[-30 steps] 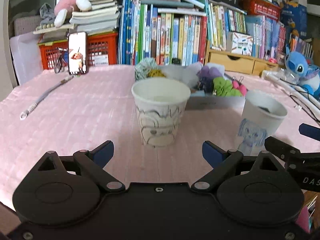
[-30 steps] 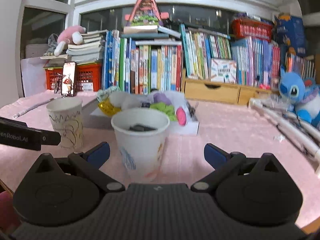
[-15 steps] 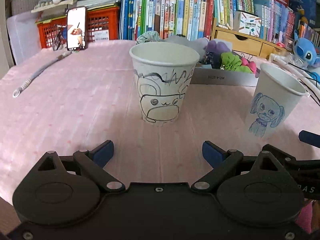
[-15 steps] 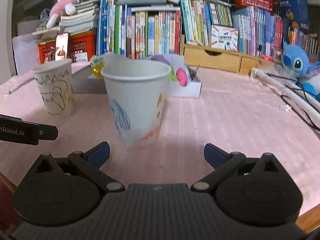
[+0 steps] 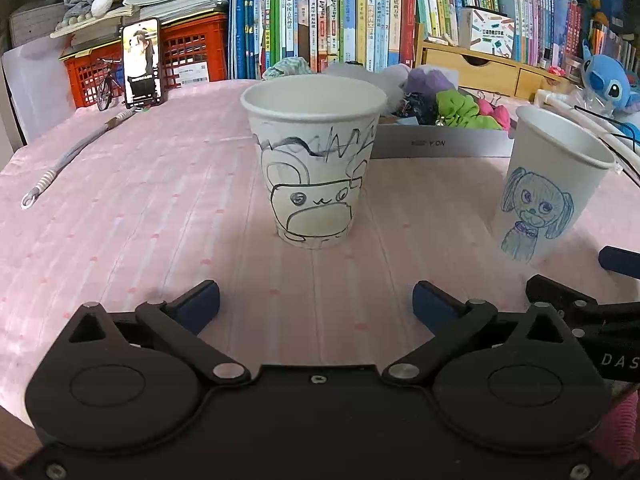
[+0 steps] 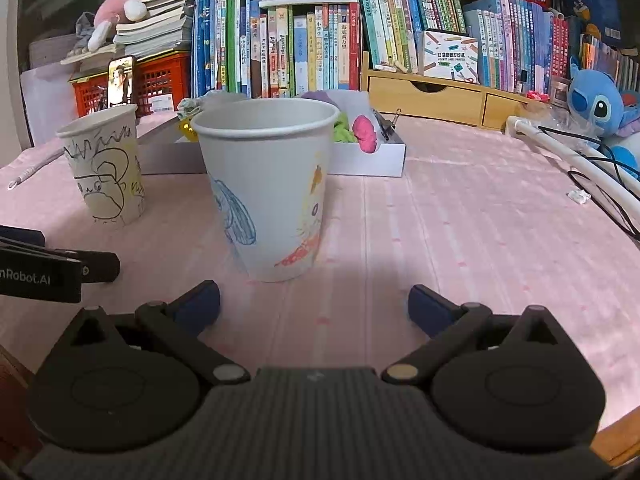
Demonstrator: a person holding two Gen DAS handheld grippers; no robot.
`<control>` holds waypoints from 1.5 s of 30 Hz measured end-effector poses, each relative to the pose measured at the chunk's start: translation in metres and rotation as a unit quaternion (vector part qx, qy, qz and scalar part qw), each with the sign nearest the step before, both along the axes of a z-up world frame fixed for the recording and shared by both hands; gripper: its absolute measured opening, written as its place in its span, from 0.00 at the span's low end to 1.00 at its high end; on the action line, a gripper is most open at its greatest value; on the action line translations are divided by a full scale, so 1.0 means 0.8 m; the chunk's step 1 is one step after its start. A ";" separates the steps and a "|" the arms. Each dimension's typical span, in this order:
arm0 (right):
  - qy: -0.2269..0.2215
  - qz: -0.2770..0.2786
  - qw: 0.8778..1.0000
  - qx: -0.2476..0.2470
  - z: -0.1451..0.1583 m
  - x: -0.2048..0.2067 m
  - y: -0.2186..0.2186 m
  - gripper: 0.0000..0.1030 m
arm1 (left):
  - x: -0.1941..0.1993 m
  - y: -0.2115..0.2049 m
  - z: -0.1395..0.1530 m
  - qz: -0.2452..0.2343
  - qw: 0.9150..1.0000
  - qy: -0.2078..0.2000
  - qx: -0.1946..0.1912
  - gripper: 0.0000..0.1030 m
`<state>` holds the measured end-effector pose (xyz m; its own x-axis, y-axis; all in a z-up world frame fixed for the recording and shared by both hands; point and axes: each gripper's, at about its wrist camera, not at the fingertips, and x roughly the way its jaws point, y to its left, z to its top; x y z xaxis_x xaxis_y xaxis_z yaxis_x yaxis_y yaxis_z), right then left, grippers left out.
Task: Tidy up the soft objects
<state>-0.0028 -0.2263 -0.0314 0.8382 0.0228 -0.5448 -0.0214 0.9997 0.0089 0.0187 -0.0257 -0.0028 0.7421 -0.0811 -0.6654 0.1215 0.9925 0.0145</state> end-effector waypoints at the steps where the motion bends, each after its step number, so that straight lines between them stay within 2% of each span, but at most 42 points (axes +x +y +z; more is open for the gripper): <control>1: 0.001 0.001 1.000 0.000 0.000 0.000 0.000 1.00 | 0.000 0.000 0.000 0.000 1.000 0.000 0.000 1.00; 45: 0.002 0.004 1.000 -0.001 0.000 0.001 0.005 1.00 | 0.002 0.000 0.001 0.002 1.000 0.002 0.002 1.00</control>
